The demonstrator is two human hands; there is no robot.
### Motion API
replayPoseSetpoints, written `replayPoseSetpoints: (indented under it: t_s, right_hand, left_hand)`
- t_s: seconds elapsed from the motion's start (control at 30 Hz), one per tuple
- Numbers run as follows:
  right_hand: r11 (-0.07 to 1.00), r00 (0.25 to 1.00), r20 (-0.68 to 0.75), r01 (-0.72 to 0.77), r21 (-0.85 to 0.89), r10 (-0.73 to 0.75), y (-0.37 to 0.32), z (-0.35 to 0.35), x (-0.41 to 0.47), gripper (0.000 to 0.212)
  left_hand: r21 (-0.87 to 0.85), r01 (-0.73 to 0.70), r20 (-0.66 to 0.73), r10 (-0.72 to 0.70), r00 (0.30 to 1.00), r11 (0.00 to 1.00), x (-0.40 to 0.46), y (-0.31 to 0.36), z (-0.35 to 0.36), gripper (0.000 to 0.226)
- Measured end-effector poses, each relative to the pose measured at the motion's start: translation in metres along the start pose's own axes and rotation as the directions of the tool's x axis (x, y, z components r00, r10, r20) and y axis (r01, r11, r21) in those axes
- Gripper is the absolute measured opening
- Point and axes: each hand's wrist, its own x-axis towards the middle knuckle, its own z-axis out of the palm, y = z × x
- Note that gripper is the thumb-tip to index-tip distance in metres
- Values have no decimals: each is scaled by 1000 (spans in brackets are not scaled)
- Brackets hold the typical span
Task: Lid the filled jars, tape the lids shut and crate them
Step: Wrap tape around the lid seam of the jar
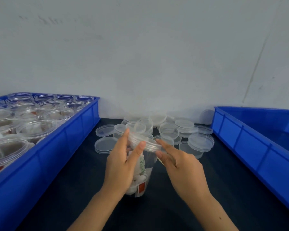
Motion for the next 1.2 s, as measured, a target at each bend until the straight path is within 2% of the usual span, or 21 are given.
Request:
replayPoseSetpoints:
  t_s: [0.1, 0.27, 0.37, 0.47, 0.6, 0.77, 0.97, 1.2]
  right_hand:
    - [998, 1000, 10, 21, -59, -21, -5, 1, -2, 43]
    - [987, 992, 43, 122, -106, -118, -11, -3, -5, 47]
    - [995, 995, 74, 76, -67, -71, -9, -6, -4, 47]
    - [998, 991, 134, -10, 55, 3, -4, -13, -1, 51]
    - [989, 979, 204, -43, 143, 13, 1, -17, -1, 51]
    - [996, 975, 221, -50, 76, 32, 0, -18, 3, 47]
    - [999, 987, 163, -11, 36, 5, 1, -19, 2, 42]
    - [999, 991, 133, -24, 41, 19, 2, -14, 1, 44]
  left_hand:
    - [101, 40, 16, -42, 999, 994, -3, 3, -1, 111]
    - [-10, 112, -39, -113, 993, 994, 4, 3, -5, 86]
    - [-29, 129, -12, -129, 992, 991, 7, 2, -8, 77]
    - [-79, 167, 16, -166, 986, 983, 12, 0, -12, 74]
    - [-147, 220, 99, -207, 973, 965, 17, 0, -17, 69]
    - [-231, 270, 263, -207, 942, 935, 19, -2, -20, 70]
    - [-314, 260, 342, -147, 928, 913, 20, -5, -19, 64]
    - [-283, 225, 317, -131, 939, 932, 20, -4, -19, 111]
